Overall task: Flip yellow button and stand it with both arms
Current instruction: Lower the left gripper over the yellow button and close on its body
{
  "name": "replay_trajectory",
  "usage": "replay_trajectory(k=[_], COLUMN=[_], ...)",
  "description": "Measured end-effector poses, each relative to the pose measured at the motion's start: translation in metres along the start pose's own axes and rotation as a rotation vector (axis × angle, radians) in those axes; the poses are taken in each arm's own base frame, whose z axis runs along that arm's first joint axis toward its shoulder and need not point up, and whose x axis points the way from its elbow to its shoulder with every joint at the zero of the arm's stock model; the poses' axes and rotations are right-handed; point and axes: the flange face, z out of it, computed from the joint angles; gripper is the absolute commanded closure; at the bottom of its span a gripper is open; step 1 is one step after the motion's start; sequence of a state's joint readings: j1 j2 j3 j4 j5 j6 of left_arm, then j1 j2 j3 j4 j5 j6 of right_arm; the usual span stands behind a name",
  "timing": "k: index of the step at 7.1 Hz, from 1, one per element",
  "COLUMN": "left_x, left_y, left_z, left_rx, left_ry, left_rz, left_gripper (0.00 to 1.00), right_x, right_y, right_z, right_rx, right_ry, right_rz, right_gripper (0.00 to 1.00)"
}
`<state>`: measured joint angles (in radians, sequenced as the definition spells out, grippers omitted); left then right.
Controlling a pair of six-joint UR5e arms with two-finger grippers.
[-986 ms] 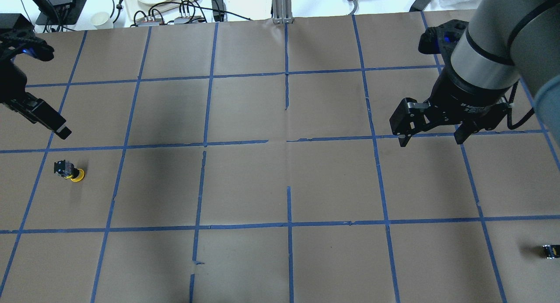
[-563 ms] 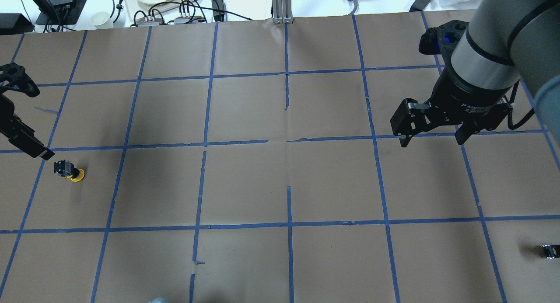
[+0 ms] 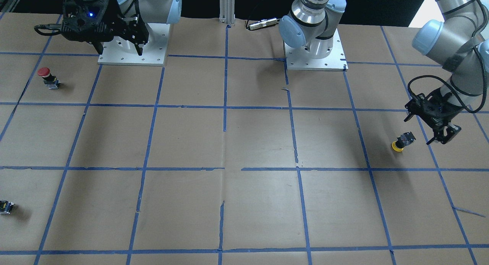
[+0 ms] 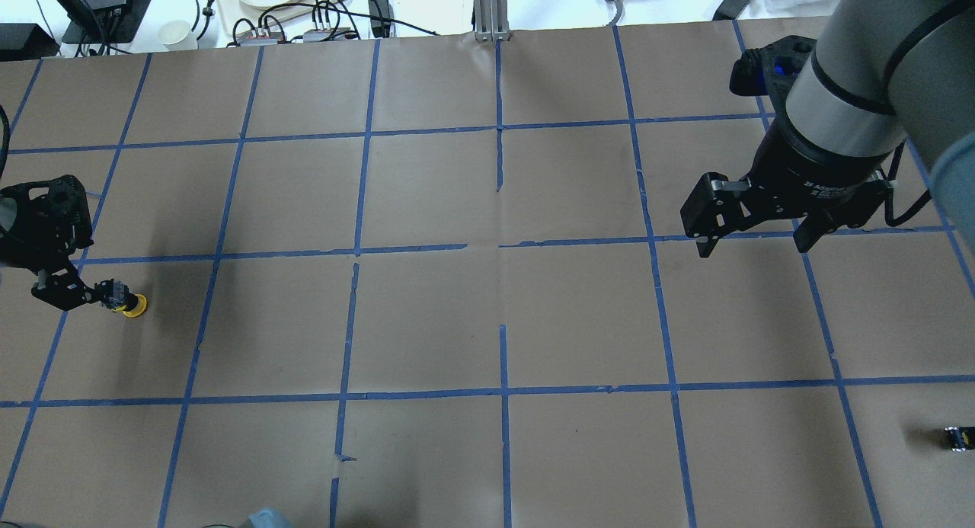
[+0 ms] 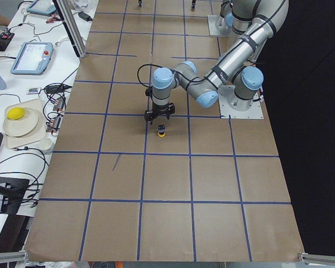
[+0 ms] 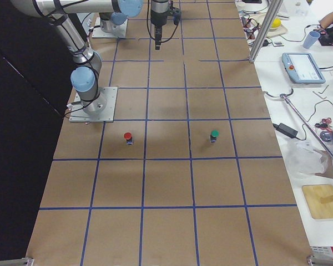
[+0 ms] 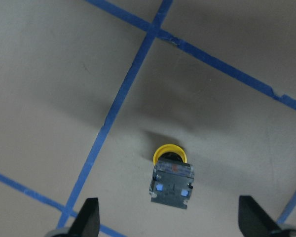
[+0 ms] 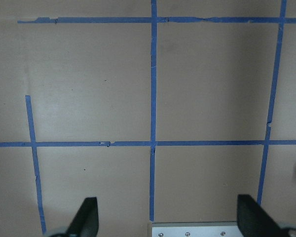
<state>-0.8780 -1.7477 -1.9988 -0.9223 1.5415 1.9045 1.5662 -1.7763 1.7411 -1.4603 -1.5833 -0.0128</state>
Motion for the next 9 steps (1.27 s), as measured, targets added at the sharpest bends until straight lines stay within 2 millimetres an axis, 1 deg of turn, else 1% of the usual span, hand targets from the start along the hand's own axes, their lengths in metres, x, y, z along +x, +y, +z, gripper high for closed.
replay_trajectory(k=[1,2,4,5,7,8,9], left_x=[-0.001,-0.001,-0.001,-0.001,-0.002,-0.002,-0.002], left_y=[0.010,0.015,0.020,0.021,0.021,0.021,0.021], left_z=[0.015,0.025,0.037,0.040,0.044,0.044,0.045], left_rx=[0.021,0.030,0.021,0.019,0.024,0.024,0.025], left_ry=[0.014,0.026,0.053,0.060,0.065,0.065,0.067], left_rz=[0.052,0.096,0.138,0.142,0.141,0.134,0.119], left_gripper=[0.01,0.01,0.02,0.13,0.22,0.23,0.33], right_x=[0.000,0.000,0.000,0.000,0.000,-0.001,-0.001], right_y=[0.000,0.000,0.000,-0.001,-0.001,-0.002,-0.002], right_z=[0.000,0.000,0.000,0.000,0.000,-0.001,-0.002], right_rx=[0.000,0.000,0.000,0.001,0.003,0.004,0.010], right_ry=[0.000,0.001,0.003,0.001,-0.010,-0.012,-0.012], right_rz=[0.000,-0.001,-0.003,-0.004,-0.002,-0.001,0.002], right_gripper=[0.00,0.00,0.00,0.00,0.00,0.00,0.00])
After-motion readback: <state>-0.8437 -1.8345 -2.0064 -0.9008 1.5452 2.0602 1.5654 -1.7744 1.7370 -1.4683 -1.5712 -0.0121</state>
